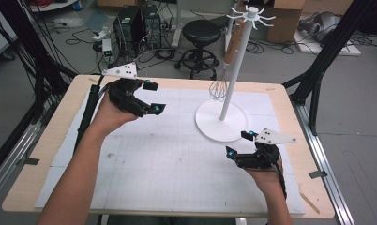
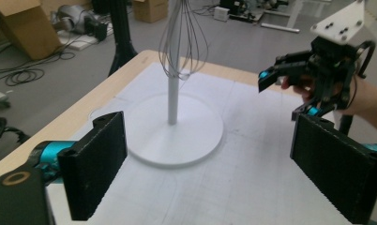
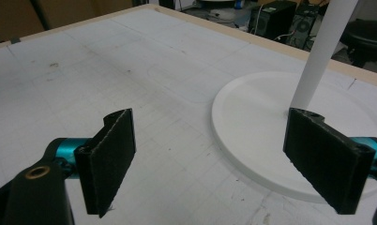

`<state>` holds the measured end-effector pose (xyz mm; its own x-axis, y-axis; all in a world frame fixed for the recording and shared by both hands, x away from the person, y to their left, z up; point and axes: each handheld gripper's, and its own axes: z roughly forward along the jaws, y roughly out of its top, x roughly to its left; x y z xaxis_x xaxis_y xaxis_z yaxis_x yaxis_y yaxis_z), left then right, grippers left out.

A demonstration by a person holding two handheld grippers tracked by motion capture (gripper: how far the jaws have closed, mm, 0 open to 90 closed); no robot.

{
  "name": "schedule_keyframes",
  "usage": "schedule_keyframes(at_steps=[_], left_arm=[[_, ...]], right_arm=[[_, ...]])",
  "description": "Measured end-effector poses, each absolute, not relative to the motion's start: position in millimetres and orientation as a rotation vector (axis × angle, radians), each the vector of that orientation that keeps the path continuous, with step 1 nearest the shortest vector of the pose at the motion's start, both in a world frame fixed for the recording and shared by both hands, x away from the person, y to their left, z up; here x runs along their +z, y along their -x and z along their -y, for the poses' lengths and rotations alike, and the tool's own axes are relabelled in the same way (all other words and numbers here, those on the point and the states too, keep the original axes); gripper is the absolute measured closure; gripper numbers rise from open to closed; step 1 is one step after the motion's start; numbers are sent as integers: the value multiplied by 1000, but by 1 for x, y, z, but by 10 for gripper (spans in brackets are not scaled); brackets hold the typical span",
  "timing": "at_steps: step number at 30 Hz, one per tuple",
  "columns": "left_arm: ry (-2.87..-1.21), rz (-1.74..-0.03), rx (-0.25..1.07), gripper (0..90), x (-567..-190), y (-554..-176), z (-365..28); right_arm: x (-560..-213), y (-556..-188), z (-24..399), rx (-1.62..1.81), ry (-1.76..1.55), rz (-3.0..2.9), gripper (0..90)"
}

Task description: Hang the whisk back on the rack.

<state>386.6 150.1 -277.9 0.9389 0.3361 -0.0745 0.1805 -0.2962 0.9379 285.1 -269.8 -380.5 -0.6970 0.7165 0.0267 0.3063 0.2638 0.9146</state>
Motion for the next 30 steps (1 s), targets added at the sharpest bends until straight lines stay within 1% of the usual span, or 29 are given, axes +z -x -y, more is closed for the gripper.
schedule_keyframes(at_steps=[4, 9, 12, 27, 30], left_arm=[[-1885, -394, 145, 72, -293, -379, -158], [-1871, -395, 166, 56, -315, -368, -170], [-1877, -417, 162, 17, -330, -363, -177], [-1837, -470, 191, 16, -386, -332, -207], [-1860, -499, 203, 16, -394, -331, -210]], right_arm=[[-381, -285, 267, 1414, -926, -2153, 162], [-382, -286, 267, 1440, -930, -2158, 162], [-384, -287, 267, 1437, -929, -2162, 163], [-387, -288, 267, 1419, -945, -2172, 162], [-390, -289, 268, 1410, -952, -2178, 162]])
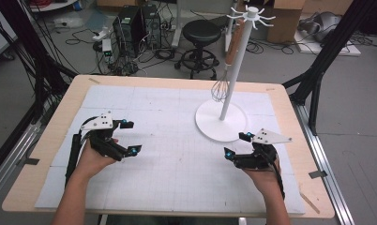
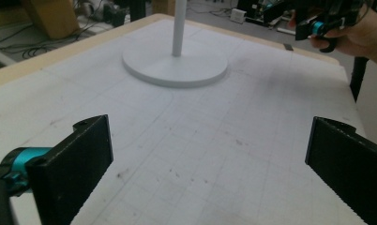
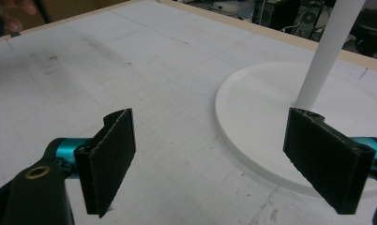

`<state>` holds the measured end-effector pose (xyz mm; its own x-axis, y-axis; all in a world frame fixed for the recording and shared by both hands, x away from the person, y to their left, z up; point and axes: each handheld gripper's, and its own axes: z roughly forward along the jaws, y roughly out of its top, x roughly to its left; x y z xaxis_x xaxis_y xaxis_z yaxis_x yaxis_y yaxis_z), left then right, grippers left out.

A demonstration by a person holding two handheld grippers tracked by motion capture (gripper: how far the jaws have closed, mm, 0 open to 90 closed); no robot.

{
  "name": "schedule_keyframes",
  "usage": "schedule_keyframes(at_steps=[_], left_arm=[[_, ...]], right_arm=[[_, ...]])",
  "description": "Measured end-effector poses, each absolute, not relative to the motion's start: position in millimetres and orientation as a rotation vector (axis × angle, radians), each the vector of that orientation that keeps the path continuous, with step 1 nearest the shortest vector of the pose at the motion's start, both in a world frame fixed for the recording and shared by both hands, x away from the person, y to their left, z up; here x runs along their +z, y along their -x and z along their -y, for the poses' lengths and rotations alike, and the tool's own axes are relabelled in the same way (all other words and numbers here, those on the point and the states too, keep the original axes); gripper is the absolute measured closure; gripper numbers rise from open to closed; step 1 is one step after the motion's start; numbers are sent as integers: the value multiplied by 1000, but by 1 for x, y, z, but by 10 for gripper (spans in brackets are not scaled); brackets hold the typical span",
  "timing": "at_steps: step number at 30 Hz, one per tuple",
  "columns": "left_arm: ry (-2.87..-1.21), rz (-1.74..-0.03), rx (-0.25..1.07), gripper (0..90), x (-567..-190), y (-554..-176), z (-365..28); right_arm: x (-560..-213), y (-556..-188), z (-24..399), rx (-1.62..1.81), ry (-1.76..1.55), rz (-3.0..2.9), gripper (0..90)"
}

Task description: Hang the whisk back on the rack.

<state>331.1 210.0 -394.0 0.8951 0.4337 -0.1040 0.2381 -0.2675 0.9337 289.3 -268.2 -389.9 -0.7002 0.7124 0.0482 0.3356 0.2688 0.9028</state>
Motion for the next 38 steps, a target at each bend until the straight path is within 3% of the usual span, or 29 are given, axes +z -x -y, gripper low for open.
schedule_keyframes(at_steps=[38], left_arm=[[-1963, -589, 189, 16, -420, -335, -211]], right_arm=[[-400, -294, 265, 1362, -975, -2220, 162]])
